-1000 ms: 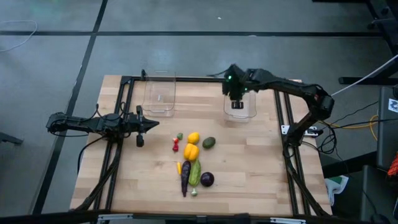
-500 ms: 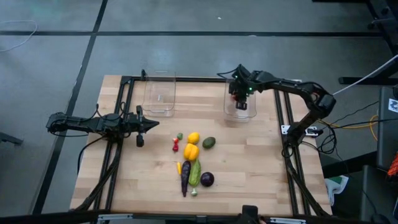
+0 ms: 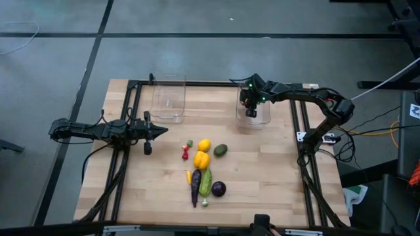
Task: Sort produce into baskets
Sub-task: Put the orange peach into the right transparent bin
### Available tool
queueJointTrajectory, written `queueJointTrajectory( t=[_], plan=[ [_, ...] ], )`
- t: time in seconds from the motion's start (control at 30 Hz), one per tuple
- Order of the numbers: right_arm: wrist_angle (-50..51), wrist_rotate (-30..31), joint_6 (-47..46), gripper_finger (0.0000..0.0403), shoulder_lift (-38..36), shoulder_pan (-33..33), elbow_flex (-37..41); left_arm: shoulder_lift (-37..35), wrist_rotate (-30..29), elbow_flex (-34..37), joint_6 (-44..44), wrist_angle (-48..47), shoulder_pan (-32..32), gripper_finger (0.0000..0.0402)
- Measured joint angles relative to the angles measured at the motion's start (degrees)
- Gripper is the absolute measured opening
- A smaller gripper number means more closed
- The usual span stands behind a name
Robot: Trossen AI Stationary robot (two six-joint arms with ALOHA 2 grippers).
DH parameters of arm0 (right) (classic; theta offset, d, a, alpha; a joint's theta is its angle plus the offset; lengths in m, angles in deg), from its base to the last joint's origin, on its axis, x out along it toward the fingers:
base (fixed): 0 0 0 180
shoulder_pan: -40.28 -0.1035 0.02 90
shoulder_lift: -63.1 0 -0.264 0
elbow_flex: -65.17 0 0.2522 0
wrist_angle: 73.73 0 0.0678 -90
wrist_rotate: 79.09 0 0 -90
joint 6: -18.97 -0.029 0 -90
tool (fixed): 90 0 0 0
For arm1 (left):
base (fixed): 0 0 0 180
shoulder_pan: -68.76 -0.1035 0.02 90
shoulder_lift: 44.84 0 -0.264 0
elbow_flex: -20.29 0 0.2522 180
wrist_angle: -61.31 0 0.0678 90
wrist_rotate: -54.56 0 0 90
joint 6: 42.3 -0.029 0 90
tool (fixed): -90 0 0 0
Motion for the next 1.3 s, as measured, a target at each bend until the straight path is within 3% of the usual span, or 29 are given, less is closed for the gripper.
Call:
queueJointTrajectory(
  t=[1.03,1.3],
  plan=[
    [-2.55,0.57,1.60,0.0131,0.00,0.00,3.13,0.00,0.00,0.00,-0.01,0.01,0.00,0.0001],
    [-2.53,0.57,1.54,0.0175,0.02,0.00,3.13,0.00,0.00,0.00,0.00,0.00,0.00,0.0001]
  ],
)
